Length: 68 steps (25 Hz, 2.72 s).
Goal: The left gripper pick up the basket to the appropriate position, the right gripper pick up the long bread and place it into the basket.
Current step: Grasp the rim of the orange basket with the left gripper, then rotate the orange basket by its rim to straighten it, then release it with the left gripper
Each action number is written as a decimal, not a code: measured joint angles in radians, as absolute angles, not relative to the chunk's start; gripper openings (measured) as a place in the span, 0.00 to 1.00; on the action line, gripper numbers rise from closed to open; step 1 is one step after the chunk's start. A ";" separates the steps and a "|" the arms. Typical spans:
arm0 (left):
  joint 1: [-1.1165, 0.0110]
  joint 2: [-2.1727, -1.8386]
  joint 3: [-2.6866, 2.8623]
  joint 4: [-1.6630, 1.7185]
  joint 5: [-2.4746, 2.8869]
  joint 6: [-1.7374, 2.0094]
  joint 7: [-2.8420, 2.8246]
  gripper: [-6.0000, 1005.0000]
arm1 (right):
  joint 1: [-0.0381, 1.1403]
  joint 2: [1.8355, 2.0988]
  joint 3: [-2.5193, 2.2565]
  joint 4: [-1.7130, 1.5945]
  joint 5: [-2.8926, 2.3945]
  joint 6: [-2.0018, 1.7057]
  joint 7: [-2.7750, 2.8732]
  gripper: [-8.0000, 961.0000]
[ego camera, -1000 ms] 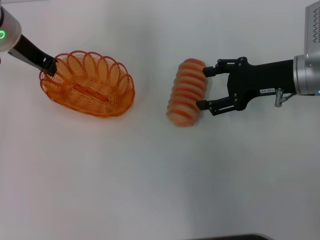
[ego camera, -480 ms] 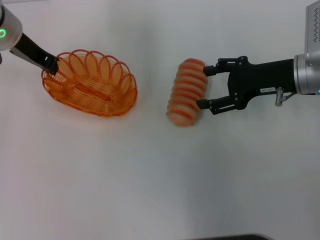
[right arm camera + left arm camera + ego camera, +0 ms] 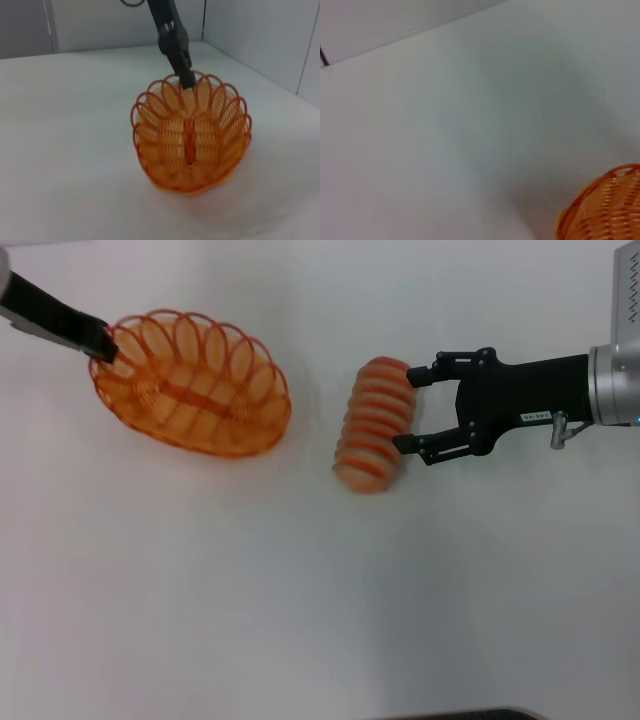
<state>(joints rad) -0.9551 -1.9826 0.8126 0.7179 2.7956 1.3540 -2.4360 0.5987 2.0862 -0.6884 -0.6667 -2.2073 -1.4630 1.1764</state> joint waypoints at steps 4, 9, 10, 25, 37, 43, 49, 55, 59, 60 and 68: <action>-0.933 -1.972 0.738 0.775 2.795 1.432 -2.443 0.08 | 0.595 2.086 -0.687 -0.667 -2.195 -1.463 1.168 0.95; -0.912 -1.978 0.692 0.848 2.794 1.518 -2.481 0.07 | 0.592 2.085 -0.687 -0.671 -2.183 -1.462 1.166 0.95; -0.905 -1.982 0.690 0.869 2.794 1.534 -2.497 0.07 | 0.592 2.085 -0.687 -0.671 -2.183 -1.461 1.166 0.95; -0.782 -2.106 0.681 1.050 2.784 1.589 -2.662 0.07 | 0.570 2.080 -0.661 -0.675 -2.145 -1.459 1.119 0.95; -0.703 -2.147 0.679 1.056 2.711 1.526 -2.681 0.07 | 0.571 2.080 -0.663 -0.675 -2.144 -1.453 1.101 0.95; -0.665 -2.153 0.685 1.050 2.702 1.482 -2.690 0.07 | 0.571 2.080 -0.663 -0.675 -2.144 -1.453 1.100 0.95; -0.656 -2.160 0.693 1.042 2.702 1.468 -2.691 0.07 | 0.571 2.080 -0.663 -0.675 -2.144 -1.457 1.100 0.95; -0.655 -2.161 0.692 1.023 2.701 1.450 -2.691 0.07 | 0.572 2.080 -0.666 -0.675 -2.145 -1.456 1.099 0.95; -0.657 -2.160 0.694 1.011 2.701 1.445 -2.692 0.07 | 0.572 2.082 -0.667 -0.675 -2.145 -1.456 1.098 0.95; -0.657 -2.160 0.694 1.010 2.701 1.445 -2.692 0.07 | 0.572 2.082 -0.668 -0.675 -2.144 -1.456 1.098 0.95; -0.655 -2.160 0.695 1.009 2.701 1.445 -2.692 0.07 | 0.572 2.083 -0.667 -0.675 -2.145 -1.456 1.090 0.95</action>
